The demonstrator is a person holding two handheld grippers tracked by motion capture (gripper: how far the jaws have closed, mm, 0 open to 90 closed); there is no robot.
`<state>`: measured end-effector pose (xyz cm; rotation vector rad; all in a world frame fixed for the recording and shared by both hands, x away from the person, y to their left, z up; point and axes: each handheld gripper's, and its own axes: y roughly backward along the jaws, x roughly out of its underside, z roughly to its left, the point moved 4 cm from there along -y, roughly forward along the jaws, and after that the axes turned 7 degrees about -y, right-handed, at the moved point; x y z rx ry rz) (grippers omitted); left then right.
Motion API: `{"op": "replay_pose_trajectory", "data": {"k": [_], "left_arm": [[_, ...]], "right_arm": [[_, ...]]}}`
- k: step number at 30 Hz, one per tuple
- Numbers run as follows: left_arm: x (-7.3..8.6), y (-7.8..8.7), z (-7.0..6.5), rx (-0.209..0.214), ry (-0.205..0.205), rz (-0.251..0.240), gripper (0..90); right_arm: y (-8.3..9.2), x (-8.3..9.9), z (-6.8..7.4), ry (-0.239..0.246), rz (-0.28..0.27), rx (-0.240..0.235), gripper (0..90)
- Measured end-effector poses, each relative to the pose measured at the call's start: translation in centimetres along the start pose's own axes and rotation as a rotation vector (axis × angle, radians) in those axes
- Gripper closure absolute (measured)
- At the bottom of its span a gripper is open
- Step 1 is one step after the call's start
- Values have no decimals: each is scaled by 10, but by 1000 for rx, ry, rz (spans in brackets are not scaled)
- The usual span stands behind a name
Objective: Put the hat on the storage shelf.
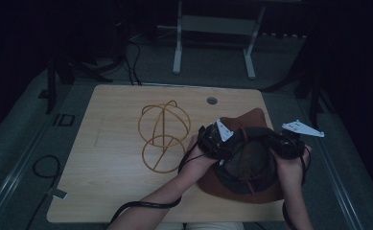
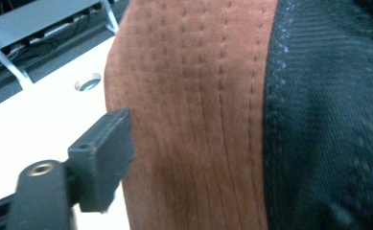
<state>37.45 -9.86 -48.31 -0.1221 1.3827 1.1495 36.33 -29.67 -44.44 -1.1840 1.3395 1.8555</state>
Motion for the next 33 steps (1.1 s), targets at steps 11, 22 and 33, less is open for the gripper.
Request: {"op": "replay_pose_trajectory", "data": {"k": [11,22,33], "left_arm": [[-9,-4,9,-63,-42,71,865],[-22,11,19,-145,-44,-23,871],[-32,31,17,-171,-57,-154,871]], "right_arm": [[0,6,12,14,4,-1,843],[14,15,21,31,-7,-15,820],[55,25,24,68,-32,-129,570]]}}
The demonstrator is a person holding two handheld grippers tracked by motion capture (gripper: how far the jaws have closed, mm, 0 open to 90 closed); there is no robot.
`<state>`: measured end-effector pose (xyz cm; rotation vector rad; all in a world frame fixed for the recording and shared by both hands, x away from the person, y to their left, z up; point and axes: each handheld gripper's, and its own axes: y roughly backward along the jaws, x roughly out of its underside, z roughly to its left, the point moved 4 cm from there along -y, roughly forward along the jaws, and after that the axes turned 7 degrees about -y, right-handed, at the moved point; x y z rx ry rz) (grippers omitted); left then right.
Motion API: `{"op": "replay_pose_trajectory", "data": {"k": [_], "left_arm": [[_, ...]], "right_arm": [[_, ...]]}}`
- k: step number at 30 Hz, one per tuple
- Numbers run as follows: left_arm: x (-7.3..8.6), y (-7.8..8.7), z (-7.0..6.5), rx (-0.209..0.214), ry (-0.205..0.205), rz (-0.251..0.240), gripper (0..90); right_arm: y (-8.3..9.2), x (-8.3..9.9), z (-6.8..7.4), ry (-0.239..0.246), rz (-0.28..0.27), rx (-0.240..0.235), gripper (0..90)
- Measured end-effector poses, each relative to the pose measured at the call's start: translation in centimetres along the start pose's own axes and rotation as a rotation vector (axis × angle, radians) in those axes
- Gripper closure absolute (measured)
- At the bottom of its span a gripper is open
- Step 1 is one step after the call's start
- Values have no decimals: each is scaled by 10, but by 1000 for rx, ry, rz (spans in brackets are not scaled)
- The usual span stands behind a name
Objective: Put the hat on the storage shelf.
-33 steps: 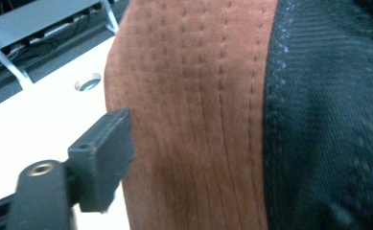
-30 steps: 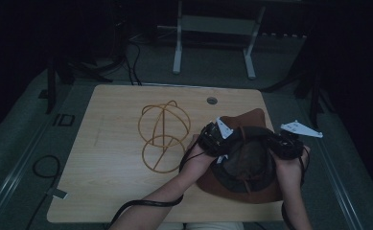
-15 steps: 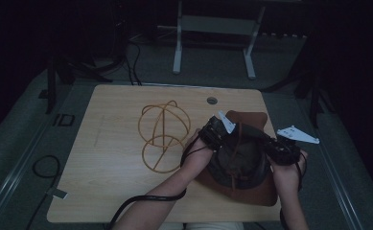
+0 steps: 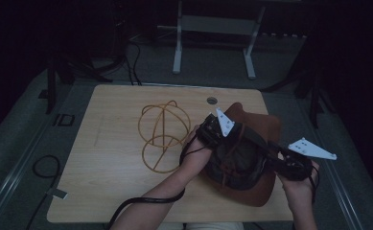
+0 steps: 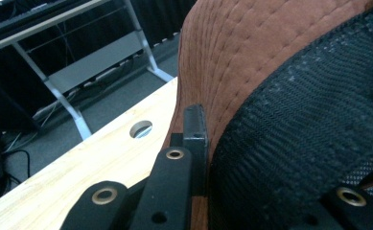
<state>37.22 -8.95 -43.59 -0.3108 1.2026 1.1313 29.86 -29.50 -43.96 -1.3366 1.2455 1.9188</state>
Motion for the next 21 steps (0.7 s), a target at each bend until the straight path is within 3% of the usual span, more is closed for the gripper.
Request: {"op": "replay_pose_trajectory", "data": {"k": [3,4,6,11,14,18,19,21], "left_arm": [[0,4,4,-10,26,-36,871],[0,5,6,-23,33,-49,871],[2,9,10,-16,52,-89,871],[0,21,14,21,52,-172,870],[-1,28,14,71,42,-217,870],[0,36,13,154,61,-257,870],[0,36,13,154,61,-257,870],[2,44,11,220,40,-319,869]], "right_arm": [[15,3,2,-5,-6,-53,554],[28,3,1,2,-27,-54,545],[35,2,-1,-4,-43,-57,543],[56,-3,-31,-25,-73,33,562],[54,0,-54,-44,-48,69,560],[50,2,-63,-44,-28,82,573],[50,2,-63,-44,-28,82,573],[45,2,-68,-53,-23,56,580]]}}
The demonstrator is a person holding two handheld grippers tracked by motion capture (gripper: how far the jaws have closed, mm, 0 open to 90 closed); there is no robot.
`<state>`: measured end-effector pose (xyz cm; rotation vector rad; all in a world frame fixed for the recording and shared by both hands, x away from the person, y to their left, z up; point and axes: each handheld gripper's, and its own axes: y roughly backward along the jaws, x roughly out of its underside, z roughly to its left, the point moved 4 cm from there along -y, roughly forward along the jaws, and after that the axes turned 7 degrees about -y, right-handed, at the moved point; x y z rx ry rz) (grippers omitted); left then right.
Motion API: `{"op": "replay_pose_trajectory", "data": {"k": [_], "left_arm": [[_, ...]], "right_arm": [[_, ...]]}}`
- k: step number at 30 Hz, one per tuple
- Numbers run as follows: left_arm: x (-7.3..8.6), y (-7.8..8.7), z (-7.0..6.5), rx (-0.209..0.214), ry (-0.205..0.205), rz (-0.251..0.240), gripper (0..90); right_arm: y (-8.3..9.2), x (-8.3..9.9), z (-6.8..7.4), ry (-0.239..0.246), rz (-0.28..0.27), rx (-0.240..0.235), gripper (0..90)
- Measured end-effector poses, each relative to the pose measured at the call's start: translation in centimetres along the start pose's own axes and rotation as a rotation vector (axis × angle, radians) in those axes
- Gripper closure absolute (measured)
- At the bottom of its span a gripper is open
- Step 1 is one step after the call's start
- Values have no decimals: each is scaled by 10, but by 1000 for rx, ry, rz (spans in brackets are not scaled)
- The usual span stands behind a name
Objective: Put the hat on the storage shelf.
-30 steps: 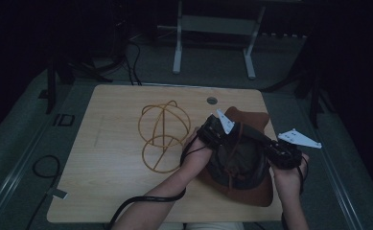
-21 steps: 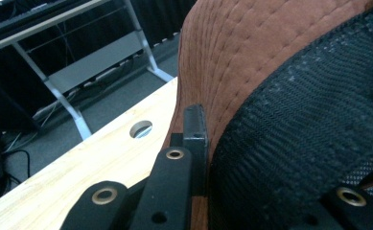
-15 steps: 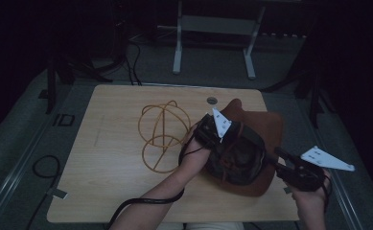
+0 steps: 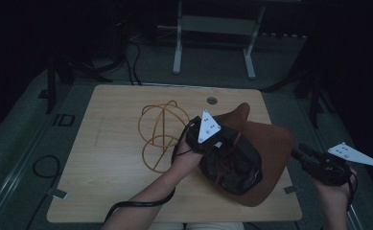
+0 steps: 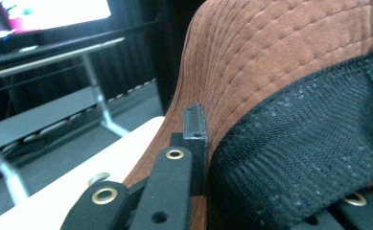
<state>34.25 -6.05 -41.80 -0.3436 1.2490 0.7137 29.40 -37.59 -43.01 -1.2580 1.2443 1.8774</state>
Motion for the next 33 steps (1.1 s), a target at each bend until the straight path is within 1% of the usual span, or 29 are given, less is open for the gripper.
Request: {"op": "replay_pose_trajectory", "data": {"k": [1,2,4,5,6,7,8,9,10,11,12,13,14,15,16,17,18,20,22,23,25,26,27,29,31,33], "left_arm": [[0,3,-1,19,-11,-14,869],[0,5,-2,23,-20,-19,869],[0,9,-3,73,-14,-54,869],[0,11,-3,76,-16,-59,869],[0,13,-2,98,-14,-68,869],[1,15,-2,124,-12,-86,869],[1,18,-2,127,-13,-91,869],[1,20,-1,147,-13,-101,869],[1,24,0,170,-11,-122,869],[1,27,0,180,-15,-135,869],[2,30,1,202,-14,-147,869],[2,33,2,221,-11,-161,869],[2,35,2,224,-19,-166,868],[3,37,3,241,-15,-172,869],[3,40,3,254,-7,-190,869],[3,42,3,254,-9,-195,868],[4,43,4,258,-3,-195,869],[4,45,3,261,11,-217,869],[3,47,1,266,19,-234,868],[2,47,0,269,25,-244,869],[1,47,-4,270,19,-250,869],[1,46,-6,276,20,-252,869],[0,45,-9,279,13,-250,869],[-1,44,-13,286,8,-253,868],[-2,42,-16,289,0,-249,868],[-2,41,-19,292,-2,-247,868]], "right_arm": [[-2,0,-1,1,2,-4,580],[-4,0,0,5,7,-21,580],[-10,0,3,15,17,-42,581],[-12,0,6,24,20,-64,580],[-17,0,11,24,26,-93,580],[-17,0,11,24,26,-93,580],[-20,0,14,27,27,-117,580],[-22,0,18,25,25,-137,579],[-25,0,22,26,27,-162,578],[-27,0,27,30,23,-190,578],[-29,0,31,38,19,-213,578],[-31,0,37,46,18,-240,575],[-32,-1,44,53,16,-274,567],[-36,-1,56,80,14,-319,549],[-36,-1,56,80,14,-319,549],[-38,-1,63,89,13,-350,536],[-39,-2,69,98,9,-376,525],[-44,-3,82,124,13,-420,497],[-50,-4,93,138,13,-454,471],[-53,-4,97,140,10,-468,456],[-58,-6,105,134,-3,-502,437],[-62,-7,113,129,-16,-536,429],[-62,-7,113,129,-16,-536,429],[-65,-9,119,129,-25,-559,426],[-68,-11,123,132,-37,-563,426],[-70,-12,125,133,-37,-572,424]]}}
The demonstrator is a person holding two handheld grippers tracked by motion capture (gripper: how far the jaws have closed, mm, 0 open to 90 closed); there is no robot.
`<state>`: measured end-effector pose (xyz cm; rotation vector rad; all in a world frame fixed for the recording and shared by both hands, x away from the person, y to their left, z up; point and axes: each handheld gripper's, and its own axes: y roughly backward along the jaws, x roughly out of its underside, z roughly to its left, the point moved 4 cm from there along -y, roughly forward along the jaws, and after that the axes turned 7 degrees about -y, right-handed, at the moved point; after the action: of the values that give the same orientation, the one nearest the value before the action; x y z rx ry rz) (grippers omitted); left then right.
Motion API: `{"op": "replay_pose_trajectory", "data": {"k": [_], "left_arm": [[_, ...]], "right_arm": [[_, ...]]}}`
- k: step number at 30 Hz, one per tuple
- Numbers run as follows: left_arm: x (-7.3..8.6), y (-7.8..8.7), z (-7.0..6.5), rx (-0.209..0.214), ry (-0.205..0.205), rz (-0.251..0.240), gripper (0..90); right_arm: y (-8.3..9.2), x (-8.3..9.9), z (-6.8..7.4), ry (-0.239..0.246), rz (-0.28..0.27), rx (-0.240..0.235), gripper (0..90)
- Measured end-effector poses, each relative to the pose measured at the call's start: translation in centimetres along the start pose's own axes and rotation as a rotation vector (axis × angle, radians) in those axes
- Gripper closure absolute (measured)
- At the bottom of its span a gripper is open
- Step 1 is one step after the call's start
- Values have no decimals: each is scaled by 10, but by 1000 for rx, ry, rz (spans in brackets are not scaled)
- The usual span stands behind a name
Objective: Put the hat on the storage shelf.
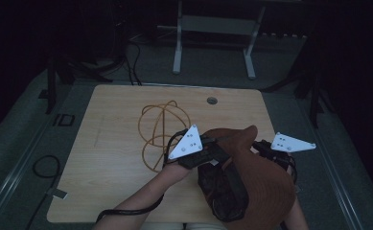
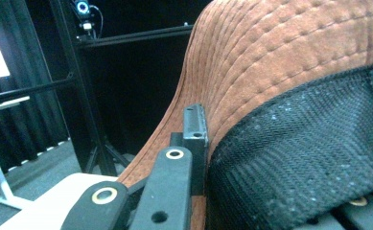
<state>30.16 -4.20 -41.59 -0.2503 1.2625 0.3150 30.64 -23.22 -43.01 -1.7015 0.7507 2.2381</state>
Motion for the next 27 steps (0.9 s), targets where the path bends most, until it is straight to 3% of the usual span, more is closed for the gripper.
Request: {"op": "replay_pose_trajectory", "data": {"k": [8,13,14,19,23,27], "left_arm": [[1,-6,-3,-1,-25,16,867],[0,-9,-2,-1,-26,40,865],[1,-9,-2,2,-20,44,865],[2,-10,0,7,-9,52,864],[1,-9,0,7,-28,62,863],[-2,-9,0,9,-43,80,857]], "right_arm": [[-8,-6,4,48,-7,-11,473],[-10,-8,6,79,-4,-21,571],[-12,-8,7,86,1,-29,630],[-15,-6,7,71,5,-71,729],[-17,-4,9,63,-16,-96,857],[-17,-4,10,27,-20,-118,877]]}}
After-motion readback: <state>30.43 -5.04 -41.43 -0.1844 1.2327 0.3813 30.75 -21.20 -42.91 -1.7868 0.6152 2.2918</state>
